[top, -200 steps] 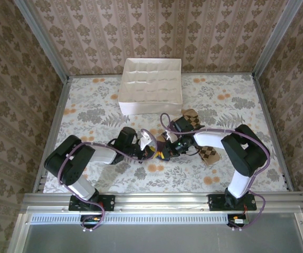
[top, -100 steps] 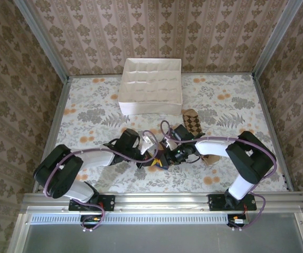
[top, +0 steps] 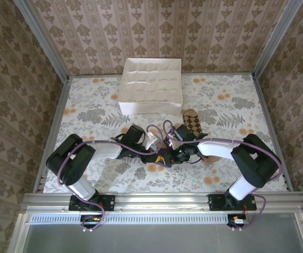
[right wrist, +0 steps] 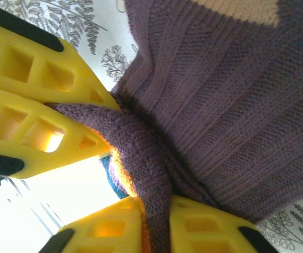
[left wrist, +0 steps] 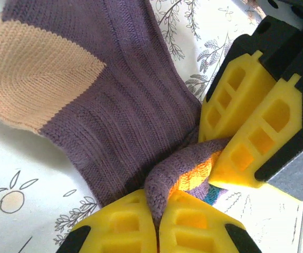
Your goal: Roll the socks
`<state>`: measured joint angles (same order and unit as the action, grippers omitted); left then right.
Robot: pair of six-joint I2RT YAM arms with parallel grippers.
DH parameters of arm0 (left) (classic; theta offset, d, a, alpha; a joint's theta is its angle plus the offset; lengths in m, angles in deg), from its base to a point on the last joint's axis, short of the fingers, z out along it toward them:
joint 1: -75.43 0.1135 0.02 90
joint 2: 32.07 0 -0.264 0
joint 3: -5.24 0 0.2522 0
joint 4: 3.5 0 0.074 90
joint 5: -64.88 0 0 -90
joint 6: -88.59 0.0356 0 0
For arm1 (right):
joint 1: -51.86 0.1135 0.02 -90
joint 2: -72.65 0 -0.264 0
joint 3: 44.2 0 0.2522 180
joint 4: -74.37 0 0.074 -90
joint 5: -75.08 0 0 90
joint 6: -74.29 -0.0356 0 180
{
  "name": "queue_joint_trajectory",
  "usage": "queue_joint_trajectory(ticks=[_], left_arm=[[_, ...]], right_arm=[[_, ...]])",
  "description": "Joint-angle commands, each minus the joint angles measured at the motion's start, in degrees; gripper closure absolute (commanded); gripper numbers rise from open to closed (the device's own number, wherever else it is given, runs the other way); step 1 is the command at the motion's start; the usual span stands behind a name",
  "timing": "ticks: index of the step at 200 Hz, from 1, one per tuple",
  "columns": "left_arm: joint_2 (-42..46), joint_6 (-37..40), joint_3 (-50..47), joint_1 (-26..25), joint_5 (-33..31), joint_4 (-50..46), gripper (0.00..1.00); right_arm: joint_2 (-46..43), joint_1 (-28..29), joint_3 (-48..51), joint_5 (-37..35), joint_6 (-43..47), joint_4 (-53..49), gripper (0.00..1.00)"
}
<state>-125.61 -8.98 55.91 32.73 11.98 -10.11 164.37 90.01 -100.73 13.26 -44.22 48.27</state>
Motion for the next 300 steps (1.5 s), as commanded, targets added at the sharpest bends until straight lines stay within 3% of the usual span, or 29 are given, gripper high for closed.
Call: queue_joint_trajectory(ticks=[1, 16, 33, 85, 114, 126, 173, 300], left_arm=[[-2.19, 1.06, -0.73, 0.03, -4.36, -2.72, 1.0], [0.11, 4.35, -1.74, -0.33, -5.77, -2.27, 1.0], [5.19, 10.2, -3.76, -1.12, -8.74, -1.15, 0.82], [26.72, 39.9, -8.48, -1.5, -7.3, -2.24, 0.65], [29.53, 56.13, -13.09, -4.77, -16.26, 1.86, 0.72], [28.17, 58.5, -14.82, -6.79, -20.61, 5.78, 0.74], [21.16, 62.67, -13.49, -12.87, -27.19, 7.18, 0.77], [11.94, 66.8, -8.96, -14.34, -25.15, 7.6, 0.69]], right_arm=[[3.52, -0.83, 0.31, -7.84, -0.01, -7.48, 0.91], [5.0, -1.23, -0.63, -8.9, 0.12, -9.52, 0.94], [6.36, -1.87, -1.6, -10.4, 0.59, -12.87, 0.98], [10.54, -2.18, -2.52, -7.31, 2.1, -14.24, 0.99], [12.86, -2.62, -3.67, -5.52, 2.53, -14.23, 0.97], [13.95, -2.94, -4.23, -4.61, 3.05, -14.61, 0.97], [15.78, -4.0, -5.2, -3.2, 4.86, -15.79, 0.97], [16.67, -4.66, -5.2, -2.16, 6.18, -16.04, 0.97]])
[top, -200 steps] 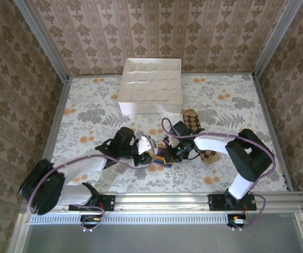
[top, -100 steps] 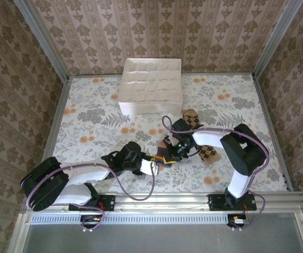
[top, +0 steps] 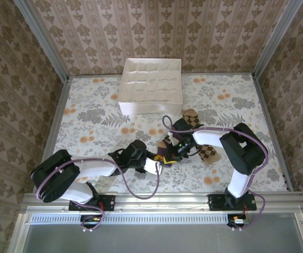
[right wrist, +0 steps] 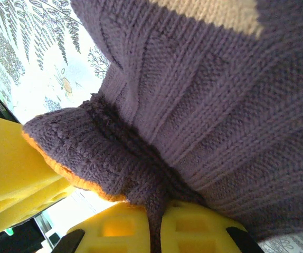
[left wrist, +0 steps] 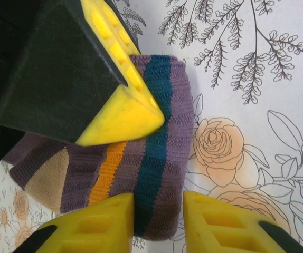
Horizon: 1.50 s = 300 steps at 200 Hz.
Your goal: Roll the socks
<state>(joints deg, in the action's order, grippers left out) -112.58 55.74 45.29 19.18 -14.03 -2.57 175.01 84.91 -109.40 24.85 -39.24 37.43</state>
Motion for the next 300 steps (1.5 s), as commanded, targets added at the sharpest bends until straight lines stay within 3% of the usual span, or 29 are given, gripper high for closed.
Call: queue_joint_trajectory(ticks=[1, 30, 88, 111, 134, 140, 182, 207, 268, 300], left_arm=[[-1.2, 2.09, 1.66, -0.83, 0.86, 0.06, 0.69], [-3.63, 3.97, 2.83, -1.09, 0.49, -1.85, 0.65], [-11.59, 4.9, 6.97, -1.71, -6.43, -6.08, 0.62], [-12.99, 5.89, 8.29, -2.48, -7.01, -9.4, 0.72], [-13.95, 5.22, 12.34, -2.47, -5.9, -18.49, 0.94], [-14.05, 5.34, 13.12, -2.54, -5.16, -20.78, 1.0], [-15.67, -0.94, 20.93, -3.77, 0.16, -34.74, 1.0], [-17.18, -5.48, 24.46, -3.65, 6.57, -39.13, 1.0], [-19.74, -14.26, 28.26, 3.56, 24.47, -44.59, 1.0], [-22.58, -15.63, 31.01, 6.91, 32.5, -47.92, 1.0]], right_arm=[[6.06, 0.43, 3.46, -13.75, 1.2, -5.21, 0.97], [6.14, 0.42, 3.12, -13.84, 1.53, -5.51, 0.96], [7.11, 0.43, 2.07, -12.6, 3.36, -7.28, 0.93], [5.62, -0.21, 1.27, -11.16, 4.46, -9.83, 0.87], [1.97, -1.78, 0.82, -9.74, 5.22, -10.83, 0.79], [0.84, -2.3, 0.9, -9.35, 5.4, -10.85, 0.77], [-10.34, -6.51, 5.68, -6.71, 4.47, -3.76, 0.63], [-18.61, -7.66, 10.55, -8.66, 4.87, 1.77, 0.63], [-38.0, -7.15, 25.17, -7.55, 6.57, 20.65, 0.67], [-42.83, -5.99, 28.75, -7.99, 6.96, 26.45, 0.56]])
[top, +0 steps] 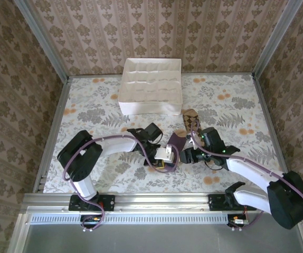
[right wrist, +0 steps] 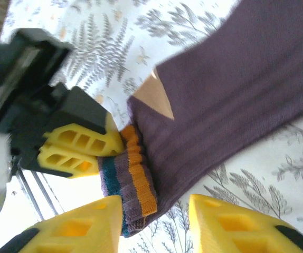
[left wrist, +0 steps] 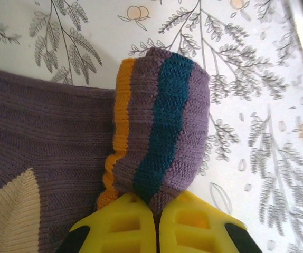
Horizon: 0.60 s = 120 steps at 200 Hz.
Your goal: Roll the socks
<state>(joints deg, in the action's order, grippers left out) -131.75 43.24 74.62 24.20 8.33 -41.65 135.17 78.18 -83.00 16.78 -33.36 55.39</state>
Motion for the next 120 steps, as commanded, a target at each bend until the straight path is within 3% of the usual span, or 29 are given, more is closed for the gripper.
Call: queue_joint_trajectory(ticks=[1, 56, 120], left_arm=[[-3.54, -3.14, 1.73, 1.98, 10.23, -8.97, 1.0], [-6.31, -5.23, 3.73, 4.19, 13.75, -10.25, 1.0], [-6.78, -7.14, 3.1, 5.45, 15.12, -8.44, 1.0]], right_arm=[[-3.0, 0.78, 2.44, 0.14, 0.97, 8.65, 0.56], [-1.81, 7.0, 5.35, 0.41, 0.47, 17.59, 0.49], [7.64, 11.61, 5.0, -1.08, 2.56, 20.6, 0.47]])
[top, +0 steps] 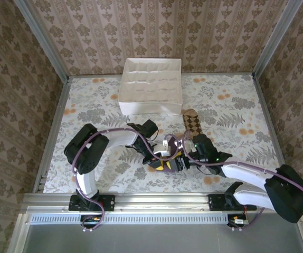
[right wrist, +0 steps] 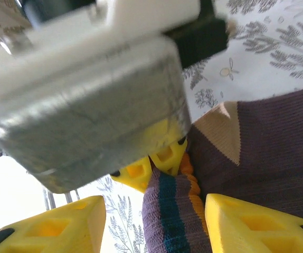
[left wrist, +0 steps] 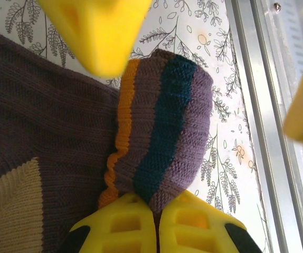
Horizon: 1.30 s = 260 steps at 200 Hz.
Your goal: Roll the socks
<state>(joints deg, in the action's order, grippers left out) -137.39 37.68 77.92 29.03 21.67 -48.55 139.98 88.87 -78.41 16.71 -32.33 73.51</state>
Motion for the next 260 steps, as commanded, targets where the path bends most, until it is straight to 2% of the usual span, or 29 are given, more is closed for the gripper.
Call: queue_joint_trajectory(ticks=[1, 95, 119, 149, 158, 167, 187, 212, 233, 260], left_arm=[[-1.17, -1.66, -0.2, 0.65, 1.81, -1.47, 1.0], [-2.0, -5.92, -0.9, 2.32, 2.79, 1.2, 1.0], [-1.76, -7.06, -1.43, 2.56, 2.49, 2.32, 1.0], [-1.22, -9.15, -2.61, 2.53, 0.93, 4.78, 1.0], [-0.97, -10.11, -3.2, 2.53, 0.14, 5.86, 1.0], [-0.65, -11.05, -3.79, 2.56, -0.82, 7.1, 1.0], [1.42, -12.81, -6.1, 2.29, -4.52, 11.34, 0.95], [7.49, -13.12, -11.5, 1.76, -11.07, 18.83, 0.79], [14.36, -11.01, -16.3, 1.43, -15.11, 24.01, 0.71], [24.31, -6.66, -22.39, 0.38, -20.22, 29.66, 0.67]], right_arm=[[3.0, 0.98, 0.41, -1.08, 1.56, 2.52, 0.47], [7.38, 3.46, 2.26, -6.24, 1.11, 3.59, 0.48], [10.17, 3.68, 0.38, -7.89, 0.06, 1.91, 0.62], [14.33, 3.68, -3.14, -10.84, -2.03, -3.98, 0.94], [15.27, 3.67, -4.13, -11.15, -2.71, -5.76, 1.0], [16.06, 3.68, -5.28, -11.35, -3.4, -8.04, 1.0], [17.42, 3.59, -7.46, -11.31, -5.21, -12.41, 1.0], [20.24, 2.53, -10.33, -11.22, -8.14, -18.17, 1.0], [24.1, 0.49, -11.89, -8.23, -10.63, -20.64, 1.0], [26.85, -0.34, -12.72, -7.19, -12.54, -21.44, 1.0]])
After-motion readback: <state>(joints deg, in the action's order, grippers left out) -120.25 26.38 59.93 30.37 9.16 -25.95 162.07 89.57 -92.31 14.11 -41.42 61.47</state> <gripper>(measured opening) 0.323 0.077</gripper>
